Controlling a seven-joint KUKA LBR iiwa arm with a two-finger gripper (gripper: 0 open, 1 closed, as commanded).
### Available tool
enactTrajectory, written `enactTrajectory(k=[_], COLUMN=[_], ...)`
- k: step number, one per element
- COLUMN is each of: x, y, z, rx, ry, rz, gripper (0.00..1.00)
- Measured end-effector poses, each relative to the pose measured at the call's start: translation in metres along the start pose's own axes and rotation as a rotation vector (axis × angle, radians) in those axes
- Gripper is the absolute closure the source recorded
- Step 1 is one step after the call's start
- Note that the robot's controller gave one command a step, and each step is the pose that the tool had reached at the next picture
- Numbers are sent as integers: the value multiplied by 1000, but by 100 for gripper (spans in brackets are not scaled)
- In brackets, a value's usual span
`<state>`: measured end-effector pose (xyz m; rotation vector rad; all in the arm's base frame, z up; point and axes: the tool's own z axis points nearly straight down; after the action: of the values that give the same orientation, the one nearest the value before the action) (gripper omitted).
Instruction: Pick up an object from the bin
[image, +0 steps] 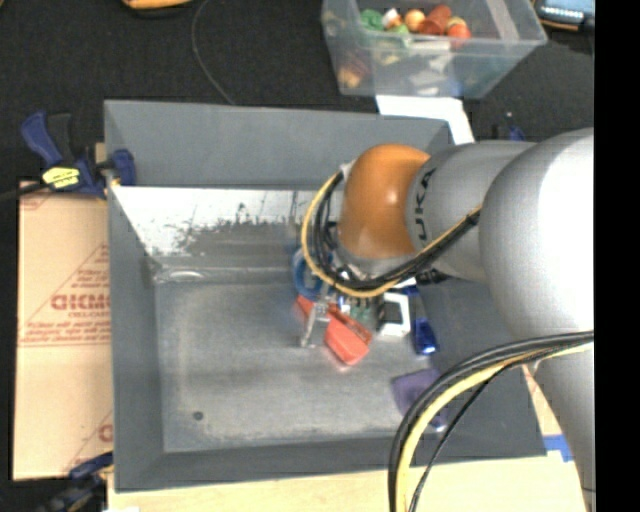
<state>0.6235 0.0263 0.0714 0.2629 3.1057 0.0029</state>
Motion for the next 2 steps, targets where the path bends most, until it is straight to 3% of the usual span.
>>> enactTrajectory(k=[1,2], x=[29,-1], y=[16,-29], z=[0,-78], rx=[4,4], ry=[0,-15], rz=[5,19], gripper=[0,0])
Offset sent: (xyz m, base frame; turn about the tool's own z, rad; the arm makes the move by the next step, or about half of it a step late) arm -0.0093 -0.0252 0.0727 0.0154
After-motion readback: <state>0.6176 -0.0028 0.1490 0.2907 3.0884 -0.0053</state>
